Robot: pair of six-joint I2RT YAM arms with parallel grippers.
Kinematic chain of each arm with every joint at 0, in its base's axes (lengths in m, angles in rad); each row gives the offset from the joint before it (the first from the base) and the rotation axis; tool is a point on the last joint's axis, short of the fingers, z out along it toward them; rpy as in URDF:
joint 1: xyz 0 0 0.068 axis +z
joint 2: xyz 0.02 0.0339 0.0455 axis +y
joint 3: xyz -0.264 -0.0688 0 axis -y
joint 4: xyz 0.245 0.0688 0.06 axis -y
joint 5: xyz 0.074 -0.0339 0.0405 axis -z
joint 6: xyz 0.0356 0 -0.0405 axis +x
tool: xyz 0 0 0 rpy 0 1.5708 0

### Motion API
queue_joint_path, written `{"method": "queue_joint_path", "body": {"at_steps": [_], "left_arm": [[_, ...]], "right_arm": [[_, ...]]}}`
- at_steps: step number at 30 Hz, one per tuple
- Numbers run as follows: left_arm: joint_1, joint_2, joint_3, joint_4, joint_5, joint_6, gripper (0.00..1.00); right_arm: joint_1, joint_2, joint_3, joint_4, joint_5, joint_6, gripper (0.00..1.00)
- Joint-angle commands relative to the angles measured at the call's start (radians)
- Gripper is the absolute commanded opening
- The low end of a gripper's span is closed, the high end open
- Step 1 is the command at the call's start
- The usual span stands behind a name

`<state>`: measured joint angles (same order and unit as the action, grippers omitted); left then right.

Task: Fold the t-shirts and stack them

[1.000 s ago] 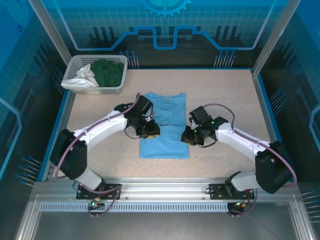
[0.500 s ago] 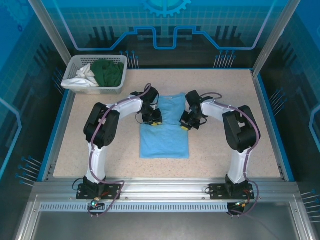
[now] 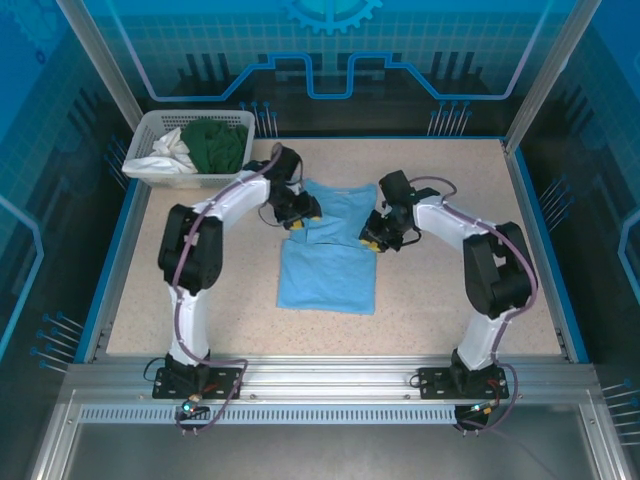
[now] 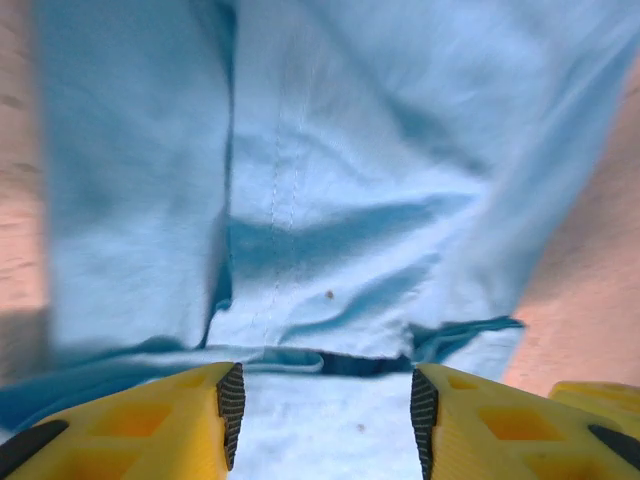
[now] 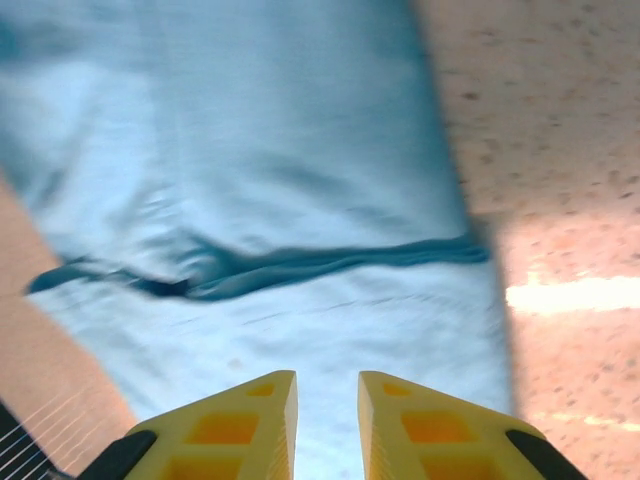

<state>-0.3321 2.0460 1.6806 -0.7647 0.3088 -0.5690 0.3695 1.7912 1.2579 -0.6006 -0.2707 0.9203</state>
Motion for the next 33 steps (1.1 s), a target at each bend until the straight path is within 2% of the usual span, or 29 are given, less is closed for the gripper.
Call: {"method": "queue_joint_path", "body": {"at_steps": [1,5,10,15,17,20,23,26,28,30,33], "left_arm": [[0.022,-0.148,-0.029,-0.031,-0.013,-0.022,0.50],[0.020,-0.215,-0.187,0.030,0.043,-0.050,0.49],[-0.008,-0.306,-0.415,0.099,0.126,-0.027,0.50],[-0.042,-0.303,-0.568,0.124,0.049,-0.005,0.49],[-0.038,-0.264,-0.595,0.097,-0.003,-0.003,0.49],[-0.034,-0.234,-0.622,0.075,-0.005,0.005,0.51],[-0.035,-0.285,-0.645,0.087,0.009,-0.008,0.60],[-0.034,-0.349,-0.605,0.048,0.005,-0.008,0.80],[-0.035,-0.397,-0.564,0.012,-0.015,0.002,0.88],[-0.035,-0.446,-0.548,-0.007,-0.020,0.007,0.92],[-0.034,-0.497,-0.569,-0.013,0.037,0.011,0.91]], "right_arm": [[0.042,-0.044,-0.014,0.024,-0.009,0.027,0.24],[0.101,-0.046,-0.043,0.041,-0.008,0.060,0.24],[0.222,-0.086,-0.154,0.100,0.025,0.129,0.29],[0.308,-0.087,-0.271,0.142,0.074,0.191,0.33],[0.306,-0.083,-0.319,0.148,0.087,0.205,0.34],[0.295,-0.094,-0.361,0.153,0.086,0.207,0.36],[0.304,-0.166,-0.349,0.165,0.077,0.190,0.44],[0.309,-0.262,-0.331,0.151,0.081,0.175,0.55],[0.303,-0.340,-0.341,0.131,0.102,0.174,0.61],[0.289,-0.421,-0.372,0.116,0.125,0.180,0.66],[0.246,-0.546,-0.489,0.105,0.132,0.198,0.69]]}}
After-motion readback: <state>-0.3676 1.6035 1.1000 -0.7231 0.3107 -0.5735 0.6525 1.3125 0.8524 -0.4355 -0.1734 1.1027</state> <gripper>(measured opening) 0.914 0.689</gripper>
